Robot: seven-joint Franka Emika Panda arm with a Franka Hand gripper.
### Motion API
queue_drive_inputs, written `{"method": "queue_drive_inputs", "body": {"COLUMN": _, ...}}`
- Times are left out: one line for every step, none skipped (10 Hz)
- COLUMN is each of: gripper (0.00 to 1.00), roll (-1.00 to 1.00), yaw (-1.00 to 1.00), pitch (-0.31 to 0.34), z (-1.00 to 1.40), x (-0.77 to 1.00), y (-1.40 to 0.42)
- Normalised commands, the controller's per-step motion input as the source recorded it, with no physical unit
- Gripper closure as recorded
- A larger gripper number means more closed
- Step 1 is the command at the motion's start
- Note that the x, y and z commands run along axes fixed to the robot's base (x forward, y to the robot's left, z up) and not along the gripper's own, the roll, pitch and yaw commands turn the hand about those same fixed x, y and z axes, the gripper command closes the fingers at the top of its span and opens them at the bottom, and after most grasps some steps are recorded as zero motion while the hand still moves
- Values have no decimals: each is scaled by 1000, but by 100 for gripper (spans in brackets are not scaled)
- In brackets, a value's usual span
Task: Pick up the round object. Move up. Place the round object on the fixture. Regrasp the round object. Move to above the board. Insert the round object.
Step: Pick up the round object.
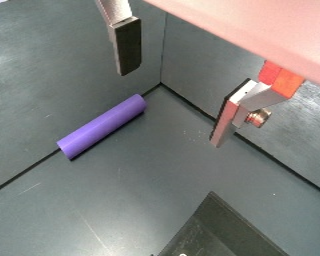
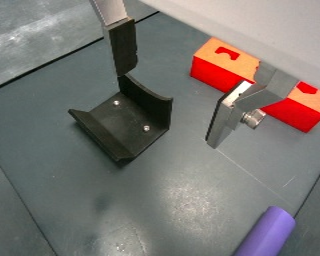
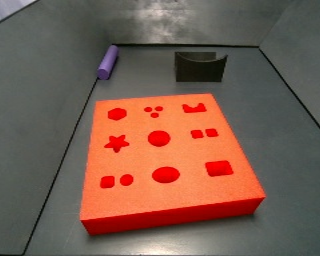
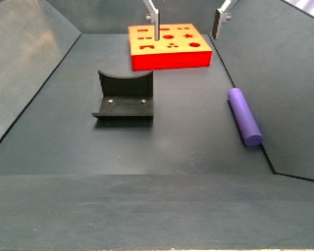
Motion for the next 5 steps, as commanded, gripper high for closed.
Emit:
{"method": "queue_drive_inputs", "body": {"gripper": 0, "roll": 221, "yaw": -277, "pitch": 0, "z": -146, "x": -431, "y": 0}}
{"method": "queue_drive_inputs", "body": {"gripper": 0, "roll": -71, "yaw": -100, "pitch": -167, "z": -911, "x": -743, "y": 334}}
{"method": "queue_drive_inputs", "body": {"gripper": 0, "roll": -51, "yaw": -17, "pitch": -163, "z": -886, "x": -1000, "y": 111}}
{"method": "queue_drive_inputs", "body": {"gripper": 0, "roll": -74, "yaw": -20, "pitch": -147, "z": -851, "x": -1000, "y": 71}}
{"method": "queue_drive_inputs", "body": {"gripper": 0, "roll": -76, "yaw": -17, "pitch": -131, "z": -863, "x": -1000, "y": 63}}
